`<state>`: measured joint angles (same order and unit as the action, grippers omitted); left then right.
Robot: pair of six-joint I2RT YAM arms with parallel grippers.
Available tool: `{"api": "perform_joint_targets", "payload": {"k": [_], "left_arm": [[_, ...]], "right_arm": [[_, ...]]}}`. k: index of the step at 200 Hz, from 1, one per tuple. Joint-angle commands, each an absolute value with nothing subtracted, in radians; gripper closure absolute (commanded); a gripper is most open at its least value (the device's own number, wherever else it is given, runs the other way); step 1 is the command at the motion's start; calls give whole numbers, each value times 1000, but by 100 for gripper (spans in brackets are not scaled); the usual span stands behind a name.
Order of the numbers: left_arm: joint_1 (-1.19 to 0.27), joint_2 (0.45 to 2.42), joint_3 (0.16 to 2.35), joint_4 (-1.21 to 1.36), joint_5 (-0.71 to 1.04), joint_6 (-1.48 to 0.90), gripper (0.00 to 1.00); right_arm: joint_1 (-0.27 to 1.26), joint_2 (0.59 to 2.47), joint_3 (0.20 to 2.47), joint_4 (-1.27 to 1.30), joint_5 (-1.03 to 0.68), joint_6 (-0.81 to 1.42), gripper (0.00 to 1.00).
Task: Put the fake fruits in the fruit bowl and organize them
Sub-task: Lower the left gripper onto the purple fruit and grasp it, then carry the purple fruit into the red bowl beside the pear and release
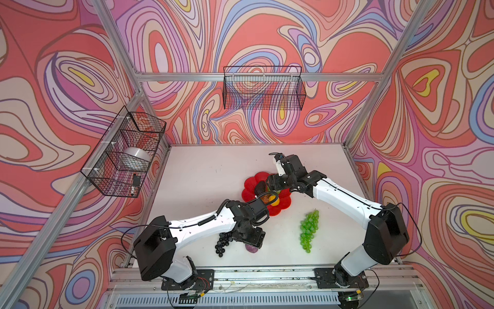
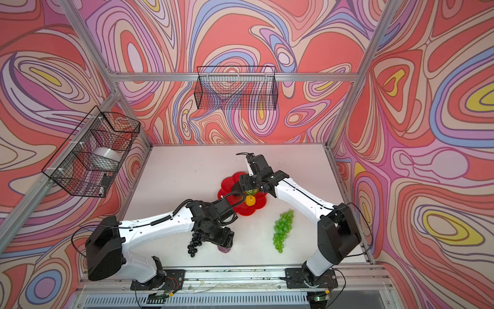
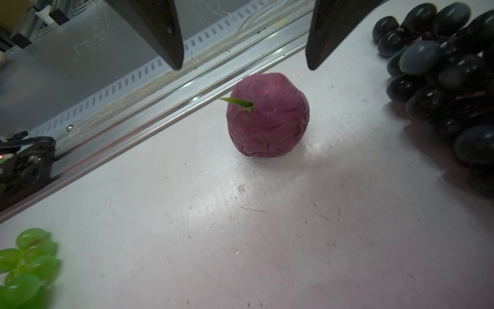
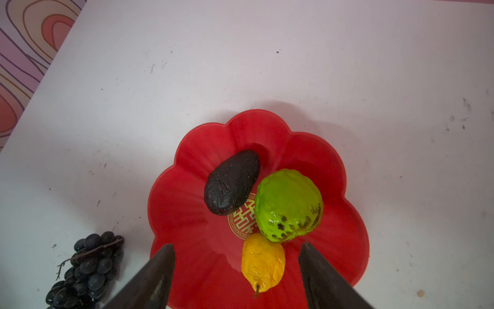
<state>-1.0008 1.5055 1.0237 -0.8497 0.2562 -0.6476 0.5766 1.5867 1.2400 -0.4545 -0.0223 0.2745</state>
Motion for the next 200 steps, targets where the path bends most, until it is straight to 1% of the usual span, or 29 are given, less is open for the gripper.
{"api": "perform_joint_targets", "payload": {"k": [1,43,97,142,169,185,200], "left_arm": [[-1006,1545,1013,-870,236,-643,24],[-1006,1640,1031,-861,241,-630,27],[-1006,1658,1025,-827,246,-640,35],[-1006,1669,1027,-821,234,-642,37],[-1006,1682,1032,-818,226,-635,35],[-1006,1686,1026,-810,235,-634,39],[-1006,1684,1019,-799,245,-639,46]], "right_arm": [[574,1553,1192,-398,-14,313,24],[574,1547,1165,-405,-11,327,24],[574,1560,1157,-407,-17,326,23],[574,1545,1144,-388,-21,335,24],[574,1534,1130,-385,-16,337,24],[574,1526,1119,-382,-16,341,24],[574,1517,1103,-374,-11,343,24]]}}
